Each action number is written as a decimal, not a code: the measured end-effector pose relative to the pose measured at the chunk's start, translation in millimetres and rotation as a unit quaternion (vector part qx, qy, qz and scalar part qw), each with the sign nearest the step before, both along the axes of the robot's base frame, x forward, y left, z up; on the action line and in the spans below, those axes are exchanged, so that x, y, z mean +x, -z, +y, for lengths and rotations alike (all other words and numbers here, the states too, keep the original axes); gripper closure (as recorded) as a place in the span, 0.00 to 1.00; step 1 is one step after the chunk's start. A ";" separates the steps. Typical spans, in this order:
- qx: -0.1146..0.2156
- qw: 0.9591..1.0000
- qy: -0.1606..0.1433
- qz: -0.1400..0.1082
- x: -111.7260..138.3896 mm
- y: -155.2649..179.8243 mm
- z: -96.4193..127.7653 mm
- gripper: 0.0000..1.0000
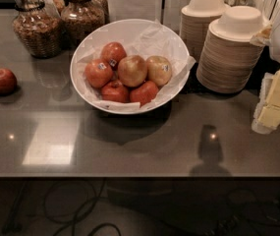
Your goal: Pick apple from white bowl
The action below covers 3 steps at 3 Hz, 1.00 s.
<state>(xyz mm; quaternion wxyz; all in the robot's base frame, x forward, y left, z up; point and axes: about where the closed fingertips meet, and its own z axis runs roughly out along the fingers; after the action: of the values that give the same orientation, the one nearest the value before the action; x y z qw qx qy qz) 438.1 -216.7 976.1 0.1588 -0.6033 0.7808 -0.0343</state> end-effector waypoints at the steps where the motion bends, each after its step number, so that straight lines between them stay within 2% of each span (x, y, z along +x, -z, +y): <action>1: 0.000 1.000 0.000 0.000 0.0 0.0 0.0 0.00; 2: 0.005 1.000 -0.005 0.000 2.7 -0.3 4.5 0.00; 3: 0.048 0.999 -0.023 -0.011 28.3 -4.5 31.7 0.00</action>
Offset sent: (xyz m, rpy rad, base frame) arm 0.0066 0.0110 -0.0053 0.0257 0.0289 0.0312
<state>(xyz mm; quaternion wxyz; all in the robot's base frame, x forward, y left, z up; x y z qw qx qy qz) 466.4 -185.0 980.6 0.1965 -0.6123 0.7658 0.0004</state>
